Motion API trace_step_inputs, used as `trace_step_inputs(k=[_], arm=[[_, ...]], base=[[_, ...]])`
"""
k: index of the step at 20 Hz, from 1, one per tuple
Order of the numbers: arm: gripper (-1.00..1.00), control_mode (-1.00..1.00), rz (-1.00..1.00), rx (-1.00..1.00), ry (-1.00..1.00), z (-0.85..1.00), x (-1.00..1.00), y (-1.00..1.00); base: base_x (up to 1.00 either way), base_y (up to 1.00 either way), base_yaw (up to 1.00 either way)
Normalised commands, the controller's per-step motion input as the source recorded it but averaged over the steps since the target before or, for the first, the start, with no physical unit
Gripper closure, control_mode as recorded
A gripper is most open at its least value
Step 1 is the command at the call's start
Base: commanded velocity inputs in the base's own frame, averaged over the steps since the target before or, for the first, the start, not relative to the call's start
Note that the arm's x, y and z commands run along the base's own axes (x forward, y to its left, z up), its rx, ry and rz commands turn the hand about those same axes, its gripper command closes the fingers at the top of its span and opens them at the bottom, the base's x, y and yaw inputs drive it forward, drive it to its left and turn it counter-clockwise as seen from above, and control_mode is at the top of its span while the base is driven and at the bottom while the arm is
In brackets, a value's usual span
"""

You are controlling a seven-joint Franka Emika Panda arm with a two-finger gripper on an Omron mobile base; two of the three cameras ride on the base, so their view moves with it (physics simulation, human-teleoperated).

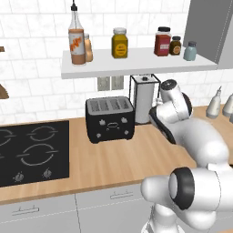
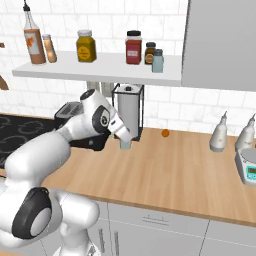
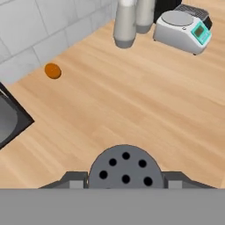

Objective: Put the shaker and condiment bottle from the counter next to their counterparts in the cabinet.

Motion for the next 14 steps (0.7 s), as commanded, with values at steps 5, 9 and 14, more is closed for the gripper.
trace_step_inputs(k=[5,9,14], arm=[[1.0,-1.0,0.11,0.0,0.0,0.51,0.0,-0.26],[1.0,-1.0,0.11,0.0,-0.01,0.5,0.0,-0.18],[1.0,-1.0,0.11,0.0,-0.02,0.48,0.0,-0.12]], base=[[0.0,0.0,0.0],[0.0,0.0,0.0],[0.0,0.0,0.0]])
